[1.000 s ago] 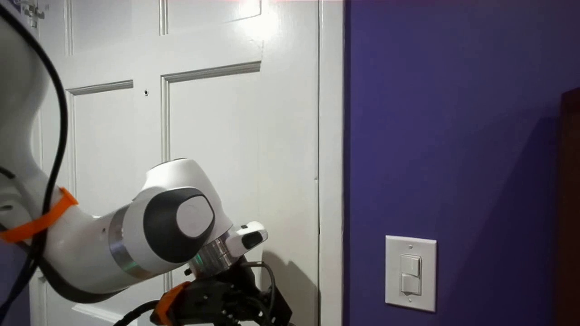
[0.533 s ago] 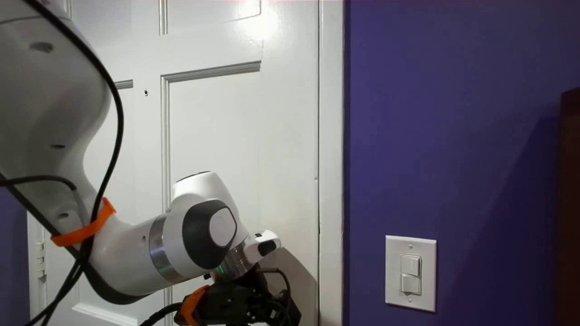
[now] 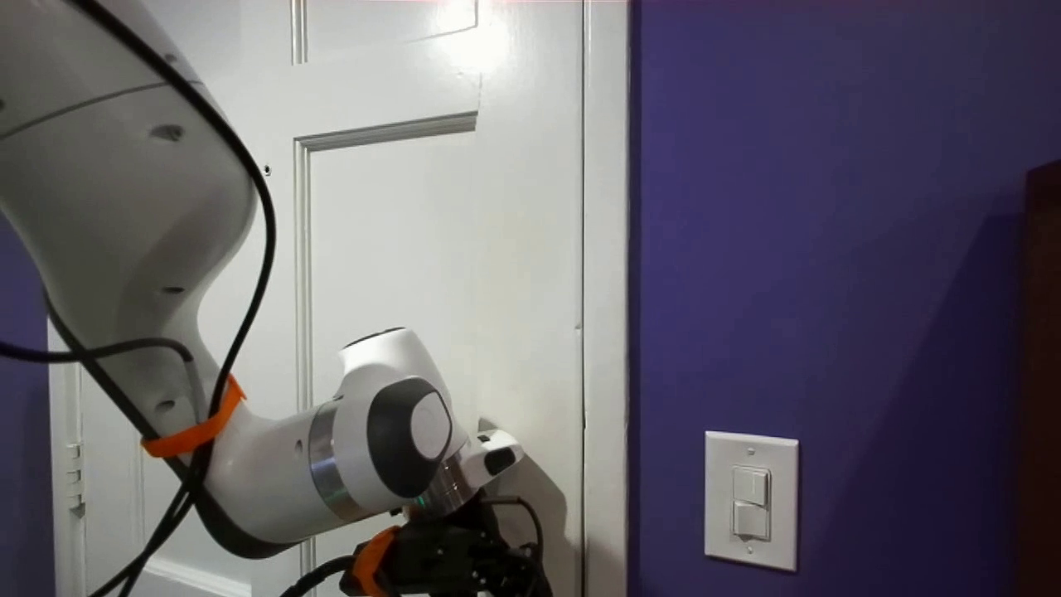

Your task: Turn the top lock on the door to the right

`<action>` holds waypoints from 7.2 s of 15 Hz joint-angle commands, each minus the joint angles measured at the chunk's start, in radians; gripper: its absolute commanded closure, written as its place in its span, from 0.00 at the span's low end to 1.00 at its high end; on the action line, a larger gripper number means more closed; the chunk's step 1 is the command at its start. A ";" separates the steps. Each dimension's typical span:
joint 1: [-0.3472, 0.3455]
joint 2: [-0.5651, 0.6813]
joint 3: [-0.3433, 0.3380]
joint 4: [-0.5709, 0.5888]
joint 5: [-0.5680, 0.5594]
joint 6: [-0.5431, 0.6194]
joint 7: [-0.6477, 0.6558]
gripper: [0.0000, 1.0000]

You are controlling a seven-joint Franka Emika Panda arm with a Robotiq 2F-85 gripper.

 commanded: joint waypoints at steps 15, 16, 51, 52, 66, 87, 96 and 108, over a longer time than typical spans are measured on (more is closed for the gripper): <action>-0.017 0.004 -0.026 -0.014 -0.091 0.126 0.095 1.00; -0.021 0.000 -0.032 -0.021 -0.103 0.144 0.103 1.00; -0.023 -0.005 -0.107 -0.019 -0.689 0.265 0.448 0.84; -0.023 -0.005 -0.112 -0.017 -0.712 0.271 0.469 0.91; -0.015 0.006 -0.149 0.011 -0.909 0.362 0.689 0.31; -0.018 0.079 -0.116 0.137 -1.316 0.398 1.136 0.65; -0.028 0.105 -0.093 0.157 -1.440 0.383 1.319 0.96; -0.097 0.040 -0.018 0.170 -1.628 0.360 1.878 0.96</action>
